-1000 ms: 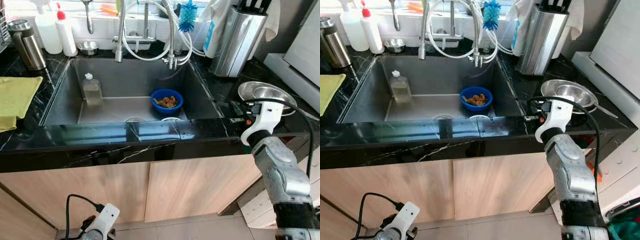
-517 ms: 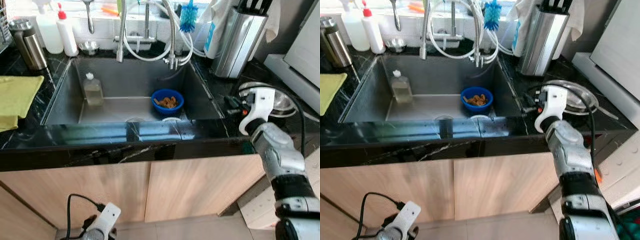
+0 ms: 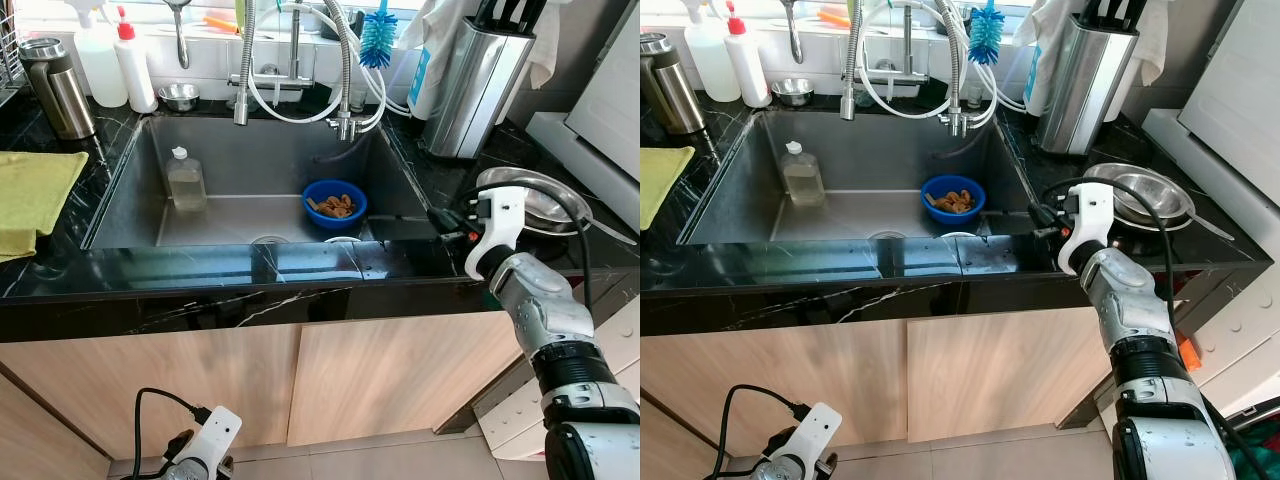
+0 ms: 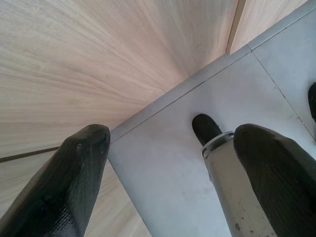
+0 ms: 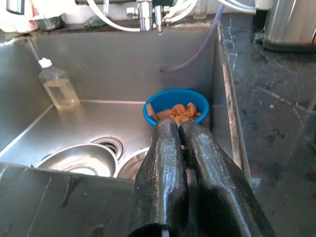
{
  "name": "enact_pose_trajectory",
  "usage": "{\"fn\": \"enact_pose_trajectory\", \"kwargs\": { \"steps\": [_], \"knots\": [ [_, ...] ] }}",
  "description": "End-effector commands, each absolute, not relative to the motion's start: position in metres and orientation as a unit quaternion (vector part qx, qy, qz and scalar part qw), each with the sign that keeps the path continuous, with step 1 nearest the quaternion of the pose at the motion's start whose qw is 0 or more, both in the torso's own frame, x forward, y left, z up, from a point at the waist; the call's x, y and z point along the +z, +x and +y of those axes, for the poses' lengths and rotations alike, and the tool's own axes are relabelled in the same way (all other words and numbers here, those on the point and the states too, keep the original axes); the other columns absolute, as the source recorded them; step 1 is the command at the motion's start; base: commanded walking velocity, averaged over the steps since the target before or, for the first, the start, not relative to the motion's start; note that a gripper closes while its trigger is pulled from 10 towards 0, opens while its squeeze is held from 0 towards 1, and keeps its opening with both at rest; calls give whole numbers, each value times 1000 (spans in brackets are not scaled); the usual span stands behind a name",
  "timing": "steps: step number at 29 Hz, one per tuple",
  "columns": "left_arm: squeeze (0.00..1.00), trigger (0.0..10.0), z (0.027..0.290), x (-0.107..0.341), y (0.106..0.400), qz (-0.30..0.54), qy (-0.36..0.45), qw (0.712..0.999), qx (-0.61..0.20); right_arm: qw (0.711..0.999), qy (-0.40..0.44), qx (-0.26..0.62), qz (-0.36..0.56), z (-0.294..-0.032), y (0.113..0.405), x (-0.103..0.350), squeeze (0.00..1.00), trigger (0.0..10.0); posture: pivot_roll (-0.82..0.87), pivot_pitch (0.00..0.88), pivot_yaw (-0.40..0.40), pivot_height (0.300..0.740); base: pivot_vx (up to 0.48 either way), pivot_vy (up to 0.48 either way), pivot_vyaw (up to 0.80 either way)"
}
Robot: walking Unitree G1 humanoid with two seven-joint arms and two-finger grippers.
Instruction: Kitchen organization
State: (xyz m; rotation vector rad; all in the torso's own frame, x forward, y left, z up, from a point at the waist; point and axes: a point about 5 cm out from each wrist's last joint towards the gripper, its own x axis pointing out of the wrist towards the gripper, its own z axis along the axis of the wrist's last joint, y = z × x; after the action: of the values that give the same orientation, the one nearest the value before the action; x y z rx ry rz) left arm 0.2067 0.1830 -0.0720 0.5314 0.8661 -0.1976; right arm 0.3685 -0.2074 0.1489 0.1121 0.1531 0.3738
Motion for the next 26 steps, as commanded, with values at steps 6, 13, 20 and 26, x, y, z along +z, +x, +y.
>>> {"fn": "enact_pose_trajectory", "kwargs": {
  "steps": [6,13,20,26],
  "knots": [
    [0,10000,182,-71,208,410,258,870,-96,982,53,173,57,-212,374,158,1000,10000,146,27,-120,740,0,0,0],
    [0,10000,182,-71,208,411,257,869,-95,989,37,138,33,-217,376,163,0,10000,141,40,-114,740,0,0,0],
    [0,10000,183,-72,207,412,258,869,-95,997,33,41,-51,-228,370,187,0,10000,136,46,-110,740,0,0,0],
    [0,10000,184,-72,207,412,259,868,-95,996,35,-21,-77,-236,348,184,0,10000,130,45,-108,740,0,0,0]
  ]
}}
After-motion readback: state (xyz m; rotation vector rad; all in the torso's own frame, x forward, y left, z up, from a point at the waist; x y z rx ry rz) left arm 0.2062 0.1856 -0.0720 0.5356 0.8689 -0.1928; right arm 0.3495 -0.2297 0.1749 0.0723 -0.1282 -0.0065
